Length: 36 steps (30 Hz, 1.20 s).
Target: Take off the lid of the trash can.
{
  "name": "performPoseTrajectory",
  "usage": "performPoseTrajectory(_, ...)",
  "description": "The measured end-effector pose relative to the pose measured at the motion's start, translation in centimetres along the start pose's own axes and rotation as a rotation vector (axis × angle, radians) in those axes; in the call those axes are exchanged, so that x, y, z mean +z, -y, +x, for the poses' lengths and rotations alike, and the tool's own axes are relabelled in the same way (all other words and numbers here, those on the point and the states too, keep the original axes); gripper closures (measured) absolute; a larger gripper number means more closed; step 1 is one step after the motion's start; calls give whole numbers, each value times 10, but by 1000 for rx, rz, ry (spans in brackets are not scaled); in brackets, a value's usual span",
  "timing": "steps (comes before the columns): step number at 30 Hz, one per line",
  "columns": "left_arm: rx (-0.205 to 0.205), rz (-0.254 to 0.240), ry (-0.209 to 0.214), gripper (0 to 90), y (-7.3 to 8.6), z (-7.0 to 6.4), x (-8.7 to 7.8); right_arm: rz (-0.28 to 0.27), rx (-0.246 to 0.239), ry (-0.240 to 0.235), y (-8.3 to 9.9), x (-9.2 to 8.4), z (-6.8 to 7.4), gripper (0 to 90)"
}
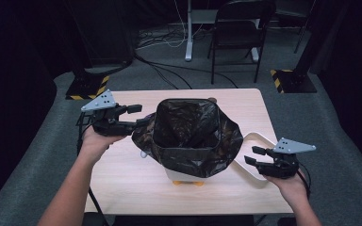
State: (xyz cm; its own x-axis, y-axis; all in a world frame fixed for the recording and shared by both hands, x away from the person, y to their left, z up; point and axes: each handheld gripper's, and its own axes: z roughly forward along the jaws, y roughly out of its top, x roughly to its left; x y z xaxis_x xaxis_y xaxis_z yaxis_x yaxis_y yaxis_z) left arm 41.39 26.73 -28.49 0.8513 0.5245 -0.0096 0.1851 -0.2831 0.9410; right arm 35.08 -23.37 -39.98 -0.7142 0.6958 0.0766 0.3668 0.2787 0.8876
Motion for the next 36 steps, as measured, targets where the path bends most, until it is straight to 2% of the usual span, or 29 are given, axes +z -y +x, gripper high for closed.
performPoseTrajectory(9,8,10,9,393,-7,-1,7,-21,-31,-23,-22,-10,8,466)
performPoseTrajectory(17,13,17,14,395,-14,-1,12,-47,-41,-66,-38,-18,15,462)
performPoseTrajectory(27,1,3,23,402,-23,3,14,-64,-116,-115,-59,-22,38,449)
performPoseTrajectory(36,-6,20,32,406,-28,6,29,-73,-154,-163,-70,-20,55,435)
